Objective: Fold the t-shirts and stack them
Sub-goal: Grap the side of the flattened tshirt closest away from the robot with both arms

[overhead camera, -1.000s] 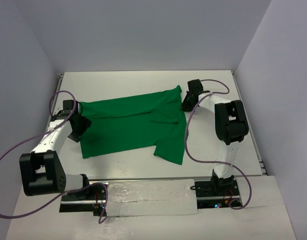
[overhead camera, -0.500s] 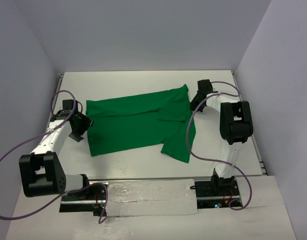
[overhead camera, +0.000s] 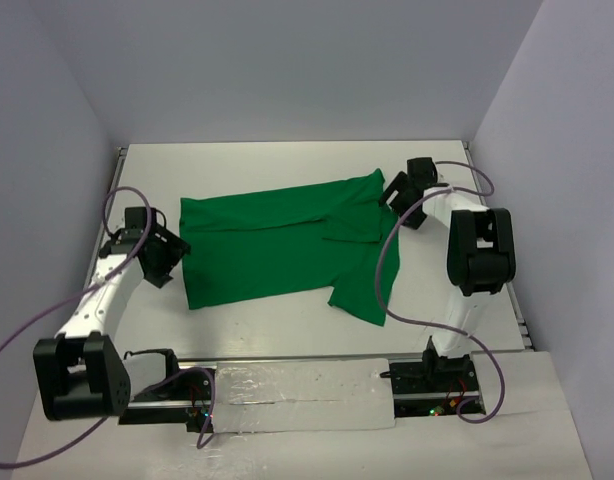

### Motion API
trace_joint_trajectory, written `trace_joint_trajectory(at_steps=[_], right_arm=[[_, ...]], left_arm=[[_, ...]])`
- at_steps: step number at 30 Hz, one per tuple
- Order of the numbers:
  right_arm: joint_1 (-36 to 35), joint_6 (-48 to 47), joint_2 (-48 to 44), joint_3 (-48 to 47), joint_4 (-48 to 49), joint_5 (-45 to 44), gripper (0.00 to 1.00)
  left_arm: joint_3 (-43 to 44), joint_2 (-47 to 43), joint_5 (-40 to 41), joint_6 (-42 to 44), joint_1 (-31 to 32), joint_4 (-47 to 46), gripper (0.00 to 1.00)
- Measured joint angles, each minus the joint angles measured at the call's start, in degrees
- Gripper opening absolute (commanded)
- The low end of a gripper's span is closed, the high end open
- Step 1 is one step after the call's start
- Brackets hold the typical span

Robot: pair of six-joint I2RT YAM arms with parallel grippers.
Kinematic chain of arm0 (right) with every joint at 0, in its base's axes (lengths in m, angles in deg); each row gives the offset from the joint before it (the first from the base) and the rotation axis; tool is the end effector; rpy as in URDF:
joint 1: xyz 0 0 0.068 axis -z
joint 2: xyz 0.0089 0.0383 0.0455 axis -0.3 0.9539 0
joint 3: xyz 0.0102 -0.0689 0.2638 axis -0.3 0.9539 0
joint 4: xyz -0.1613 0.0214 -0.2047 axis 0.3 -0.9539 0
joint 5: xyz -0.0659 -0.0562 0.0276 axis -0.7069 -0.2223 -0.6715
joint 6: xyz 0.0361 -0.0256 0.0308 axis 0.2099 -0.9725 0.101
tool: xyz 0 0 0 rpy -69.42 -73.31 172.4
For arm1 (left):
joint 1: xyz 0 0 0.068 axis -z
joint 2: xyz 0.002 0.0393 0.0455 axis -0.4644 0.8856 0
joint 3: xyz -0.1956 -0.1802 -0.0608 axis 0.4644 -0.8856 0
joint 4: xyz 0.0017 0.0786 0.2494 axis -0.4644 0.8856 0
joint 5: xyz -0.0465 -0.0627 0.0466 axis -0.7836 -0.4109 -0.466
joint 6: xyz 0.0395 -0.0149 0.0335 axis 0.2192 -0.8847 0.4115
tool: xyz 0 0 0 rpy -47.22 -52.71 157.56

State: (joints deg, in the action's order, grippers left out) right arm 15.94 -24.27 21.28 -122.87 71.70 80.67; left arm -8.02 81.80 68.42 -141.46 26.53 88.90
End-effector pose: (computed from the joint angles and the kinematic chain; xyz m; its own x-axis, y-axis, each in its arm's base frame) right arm 0.3992 0.0097 0.1708 -0.6402 0.6118 -0.4646 0.5031 0.7909 0.3483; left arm 0.2258 0.0083 0.2263 -0.4686 -0.8036 -0.3669 -0.7412 0.5836 -0.3317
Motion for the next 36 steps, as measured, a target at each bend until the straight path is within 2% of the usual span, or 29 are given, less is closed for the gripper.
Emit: trace_joint_trajectory(at_steps=[5, 9, 12, 18, 20, 23, 24, 31, 36], right_arm=[[0.1, -0.6, -8.8, 3.7, -0.9, -0.5, 1.00], [0.2, -1.9, -19.3, 8.7, -1.3, -0.7, 1.00], [0.2, -2.5, -28.1, 13.7, -1.3, -0.3, 1.00], [0.2, -1.6, -44.1, 29.8, -2.8, 2.6, 0.96], [0.2, -0.7, -48.0, 34.9, -3.6, 3.7, 0.94], [-0.2, 0.7, -54.7, 41.0, -6.9, 5.2, 0.92], [-0.5, 1.2, -56.5, 42.2, -7.9, 5.5, 0.90], [-6.9, 5.9, -64.9, 47.7, -13.2, 5.4, 0.79], [-11.0, 10.8, -69.3, 52.6, -17.1, 4.1, 0.68]], left_arm=[[-6.6, -8.5, 1.2, -5.7, 3.9, 4.3, 0.78], [-11.6, -12.7, 1.5, -10.3, 5.8, 5.4, 0.74], [-13.4, -11.2, 1.4, -12.1, 6.3, 4.8, 0.69], [-16.8, -4.6, 1.2, -12.8, 6.7, 0.9, 0.58], [-16.9, -4.3, 1.2, -12.9, 6.8, -0.2, 0.45], [-17.3, -3.8, 1.3, -13.3, 6.9, -2.4, 0.13], [-17.6, -3.6, 1.3, -13.2, 6.9, -3.0, 0.10], [-17.8, -3.1, 1.1, -12.6, 7.1, -5.1, 0.10], [-17.1, -4.1, 1.2, -12.4, 7.1, -4.9, 0.10]])
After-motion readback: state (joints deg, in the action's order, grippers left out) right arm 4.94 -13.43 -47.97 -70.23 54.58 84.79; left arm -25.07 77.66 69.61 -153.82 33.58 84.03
